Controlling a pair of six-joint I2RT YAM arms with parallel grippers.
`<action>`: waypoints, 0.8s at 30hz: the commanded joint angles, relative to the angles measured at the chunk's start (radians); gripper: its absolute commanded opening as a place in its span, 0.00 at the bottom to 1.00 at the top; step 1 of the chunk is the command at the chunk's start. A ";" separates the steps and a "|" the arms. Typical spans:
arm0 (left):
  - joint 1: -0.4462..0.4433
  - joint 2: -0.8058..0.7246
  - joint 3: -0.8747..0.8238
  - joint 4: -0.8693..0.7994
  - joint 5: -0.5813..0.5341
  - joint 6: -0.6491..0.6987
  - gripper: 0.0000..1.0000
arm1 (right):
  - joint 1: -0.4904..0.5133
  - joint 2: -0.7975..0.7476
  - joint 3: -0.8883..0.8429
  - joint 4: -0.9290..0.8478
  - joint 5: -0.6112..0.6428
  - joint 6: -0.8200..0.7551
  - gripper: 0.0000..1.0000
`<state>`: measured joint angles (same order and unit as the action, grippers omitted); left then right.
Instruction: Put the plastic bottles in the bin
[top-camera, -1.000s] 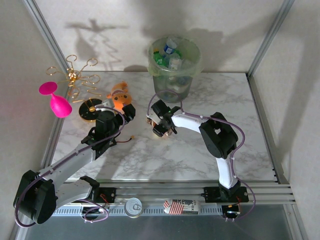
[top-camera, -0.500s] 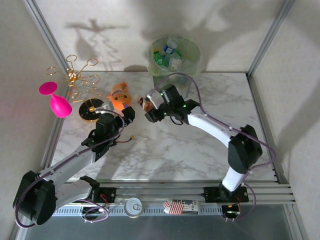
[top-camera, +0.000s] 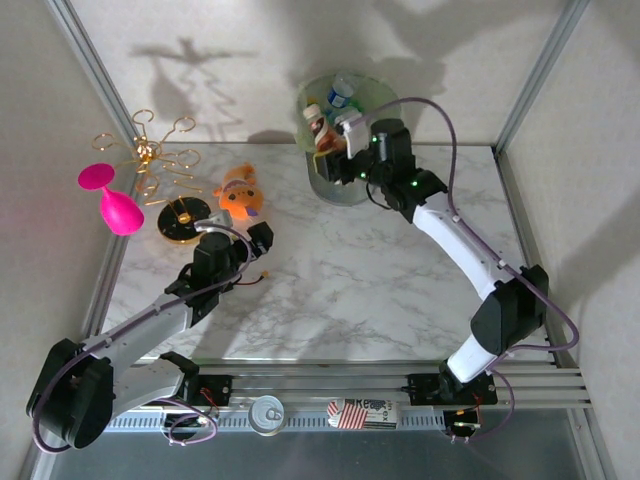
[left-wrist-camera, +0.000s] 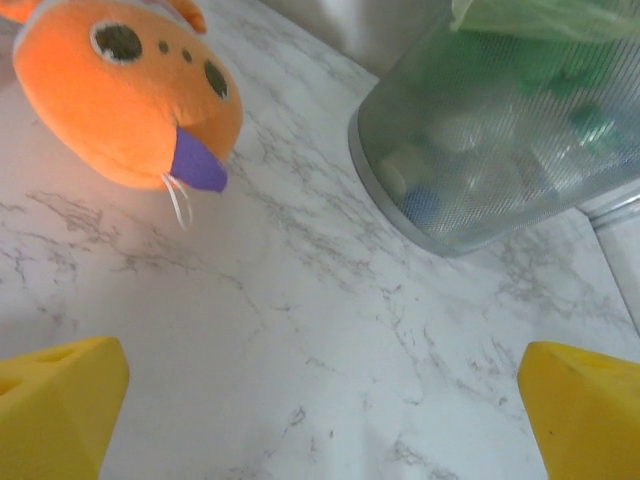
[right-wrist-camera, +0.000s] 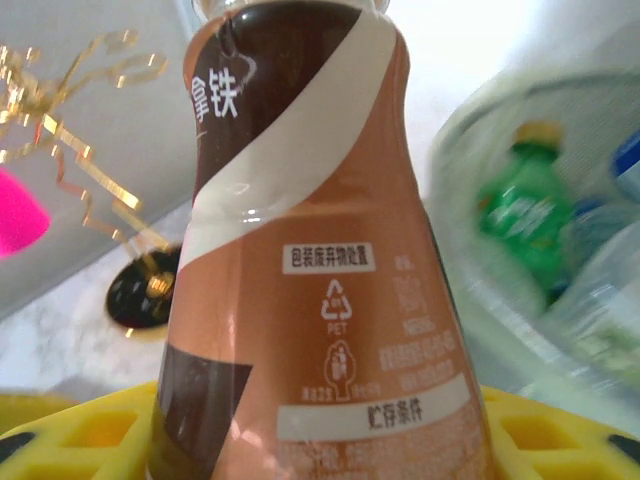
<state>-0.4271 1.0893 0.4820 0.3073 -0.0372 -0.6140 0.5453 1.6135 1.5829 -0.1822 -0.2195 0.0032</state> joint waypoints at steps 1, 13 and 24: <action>0.011 0.024 -0.031 0.049 0.081 0.014 1.00 | -0.029 -0.015 0.073 0.071 0.078 0.045 0.38; 0.008 0.008 -0.062 0.060 0.107 0.001 1.00 | -0.143 0.137 0.261 0.090 0.308 0.101 0.38; 0.010 -0.068 -0.085 0.024 0.045 -0.011 1.00 | -0.186 0.384 0.525 -0.025 0.392 0.095 0.38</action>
<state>-0.4255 1.0466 0.4202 0.3397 0.0441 -0.6147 0.3721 1.9606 2.0357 -0.1764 0.1326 0.0937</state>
